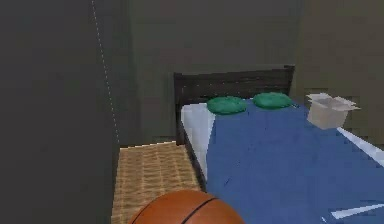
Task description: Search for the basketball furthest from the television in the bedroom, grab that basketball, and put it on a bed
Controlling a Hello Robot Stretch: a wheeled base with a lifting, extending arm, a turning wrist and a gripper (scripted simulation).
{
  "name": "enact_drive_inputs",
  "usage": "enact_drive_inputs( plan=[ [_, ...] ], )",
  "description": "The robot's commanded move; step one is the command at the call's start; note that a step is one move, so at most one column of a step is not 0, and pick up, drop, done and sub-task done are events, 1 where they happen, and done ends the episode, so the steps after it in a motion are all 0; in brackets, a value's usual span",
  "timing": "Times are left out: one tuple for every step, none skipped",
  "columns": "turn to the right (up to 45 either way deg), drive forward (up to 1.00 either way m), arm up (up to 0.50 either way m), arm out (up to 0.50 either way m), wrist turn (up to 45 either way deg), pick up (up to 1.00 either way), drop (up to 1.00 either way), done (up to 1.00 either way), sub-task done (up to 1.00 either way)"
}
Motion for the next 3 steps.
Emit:
enact_drive_inputs(
  plan=[
    [-15.0,0.0,0.0,0.0,0.0,0.0,0.0,0.0,0.0],
    [0.0,0.75,0.0,0.0,0.0,0.0,0.0,0.0,0.0],
    [27.0,0.0,0.0,0.0,0.0,0.0,0.0,0.0,0.0]
  ],
)
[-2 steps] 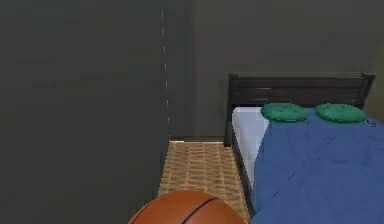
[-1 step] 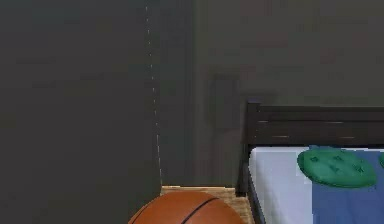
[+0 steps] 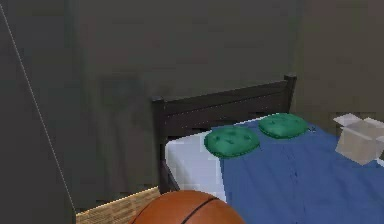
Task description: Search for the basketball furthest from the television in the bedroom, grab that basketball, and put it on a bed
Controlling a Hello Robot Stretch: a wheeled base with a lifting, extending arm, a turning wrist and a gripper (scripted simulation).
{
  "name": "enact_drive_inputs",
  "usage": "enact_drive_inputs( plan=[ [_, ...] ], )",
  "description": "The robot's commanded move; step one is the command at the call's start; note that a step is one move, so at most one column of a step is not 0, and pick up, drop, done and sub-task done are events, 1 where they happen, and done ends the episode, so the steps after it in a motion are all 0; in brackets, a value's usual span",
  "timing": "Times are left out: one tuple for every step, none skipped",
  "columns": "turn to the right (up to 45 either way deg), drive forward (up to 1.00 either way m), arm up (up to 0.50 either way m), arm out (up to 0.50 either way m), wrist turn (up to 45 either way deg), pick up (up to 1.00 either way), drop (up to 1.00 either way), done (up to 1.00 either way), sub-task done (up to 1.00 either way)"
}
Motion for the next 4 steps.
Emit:
enact_drive_inputs(
  plan=[
    [0.0,0.35,0.0,0.0,0.0,0.0,0.0,0.0,0.0],
    [45.0,0.0,0.0,0.0,0.0,0.0,0.0,0.0,0.0],
    [45.0,0.0,0.0,0.0,0.0,0.0,0.0,0.0,0.0],
    [33.0,0.0,0.0,0.0,0.0,0.0,0.0,0.0,0.0]
  ],
)
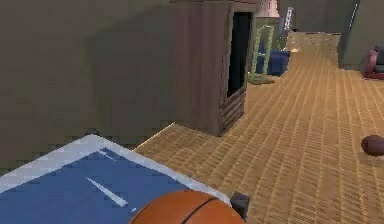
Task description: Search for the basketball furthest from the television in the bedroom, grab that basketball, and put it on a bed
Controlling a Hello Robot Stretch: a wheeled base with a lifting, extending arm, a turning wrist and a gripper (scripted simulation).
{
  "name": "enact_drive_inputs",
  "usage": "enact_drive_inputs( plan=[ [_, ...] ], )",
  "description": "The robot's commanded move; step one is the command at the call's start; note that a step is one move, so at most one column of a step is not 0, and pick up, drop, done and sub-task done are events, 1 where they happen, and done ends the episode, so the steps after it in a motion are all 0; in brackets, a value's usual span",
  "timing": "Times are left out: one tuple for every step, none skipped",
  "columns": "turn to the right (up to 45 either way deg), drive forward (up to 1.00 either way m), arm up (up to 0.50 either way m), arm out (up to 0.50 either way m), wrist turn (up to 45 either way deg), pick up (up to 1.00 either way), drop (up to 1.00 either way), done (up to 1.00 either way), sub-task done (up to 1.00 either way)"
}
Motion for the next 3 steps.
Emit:
enact_drive_inputs(
  plan=[
    [-45.0,0.0,0.0,0.0,0.0,0.0,0.0,0.0,0.0],
    [-45.0,0.0,0.0,0.0,0.0,0.0,0.0,0.0,0.0],
    [-18.0,0.0,0.0,0.0,0.0,0.0,0.0,0.0,0.0]
  ],
)
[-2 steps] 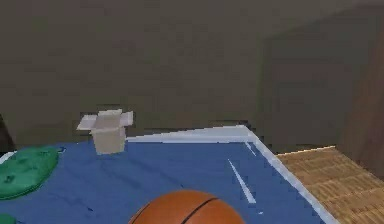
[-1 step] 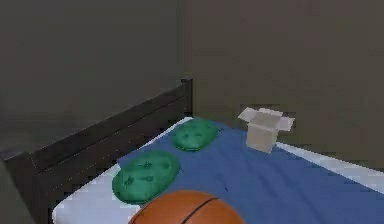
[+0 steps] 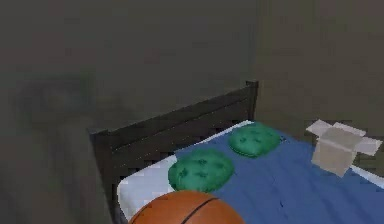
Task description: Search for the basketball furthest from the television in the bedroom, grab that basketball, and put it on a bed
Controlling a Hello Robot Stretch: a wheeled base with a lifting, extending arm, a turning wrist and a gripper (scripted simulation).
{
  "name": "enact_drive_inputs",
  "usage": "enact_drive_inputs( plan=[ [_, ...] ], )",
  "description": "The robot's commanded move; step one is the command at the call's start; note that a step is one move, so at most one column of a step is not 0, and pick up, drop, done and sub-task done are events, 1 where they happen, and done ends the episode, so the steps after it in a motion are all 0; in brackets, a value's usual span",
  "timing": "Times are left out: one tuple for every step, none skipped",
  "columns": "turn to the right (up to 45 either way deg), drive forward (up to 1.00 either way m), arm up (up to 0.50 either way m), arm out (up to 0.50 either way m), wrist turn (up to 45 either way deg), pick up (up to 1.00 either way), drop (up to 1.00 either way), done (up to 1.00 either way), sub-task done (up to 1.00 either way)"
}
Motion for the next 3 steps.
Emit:
enact_drive_inputs(
  plan=[
    [45.0,0.0,0.0,0.0,0.0,0.0,0.0,0.0,0.0],
    [45.0,0.0,0.0,0.0,0.0,0.0,0.0,0.0,0.0],
    [3.0,0.0,0.0,0.0,0.0,0.0,0.0,0.0,0.0]
  ],
)
